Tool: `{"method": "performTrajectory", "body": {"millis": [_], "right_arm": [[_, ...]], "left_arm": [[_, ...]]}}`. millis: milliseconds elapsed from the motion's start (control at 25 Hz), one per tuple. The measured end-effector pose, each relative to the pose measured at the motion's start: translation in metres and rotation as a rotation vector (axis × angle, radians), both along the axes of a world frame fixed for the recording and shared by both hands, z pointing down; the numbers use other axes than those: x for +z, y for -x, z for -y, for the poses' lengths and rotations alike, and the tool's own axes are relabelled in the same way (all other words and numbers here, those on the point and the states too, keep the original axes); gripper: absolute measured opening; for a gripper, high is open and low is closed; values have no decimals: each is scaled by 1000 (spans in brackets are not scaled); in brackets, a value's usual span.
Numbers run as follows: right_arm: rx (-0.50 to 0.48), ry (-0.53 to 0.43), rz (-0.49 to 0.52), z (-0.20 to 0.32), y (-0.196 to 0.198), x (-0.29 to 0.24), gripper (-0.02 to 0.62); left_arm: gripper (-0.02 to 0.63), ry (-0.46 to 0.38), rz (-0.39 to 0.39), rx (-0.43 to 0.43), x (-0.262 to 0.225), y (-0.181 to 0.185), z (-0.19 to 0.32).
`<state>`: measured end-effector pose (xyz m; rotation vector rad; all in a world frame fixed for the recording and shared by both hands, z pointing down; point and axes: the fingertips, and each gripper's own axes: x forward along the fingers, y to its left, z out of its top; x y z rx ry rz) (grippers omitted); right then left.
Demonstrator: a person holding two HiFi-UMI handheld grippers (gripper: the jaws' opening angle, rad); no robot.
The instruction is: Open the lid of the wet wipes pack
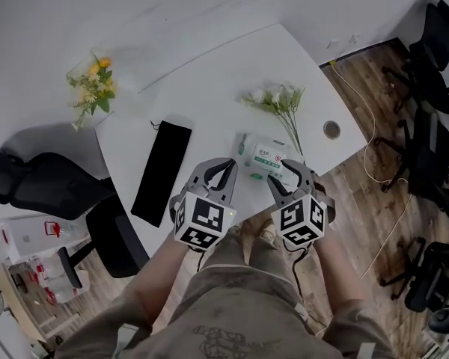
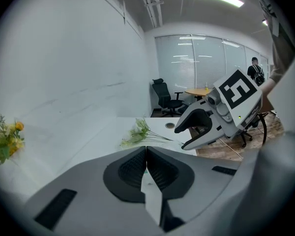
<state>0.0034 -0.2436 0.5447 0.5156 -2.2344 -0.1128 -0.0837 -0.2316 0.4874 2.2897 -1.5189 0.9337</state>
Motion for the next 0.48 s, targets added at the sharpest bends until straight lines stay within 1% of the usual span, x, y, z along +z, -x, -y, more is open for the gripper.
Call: {"method": "performTrajectory", "body": {"millis": [240, 320, 480], "right_arm": [[-22, 8, -58, 5, 7, 42, 202], [-23, 5, -71, 8, 8, 53, 189], [-34, 22, -86, 10, 12, 71, 186]], "left_arm": [[18, 71, -5, 17, 47, -2, 7], [18, 94, -5, 28, 62, -4, 9], [18, 133, -5, 47, 89, -6, 12]]}}
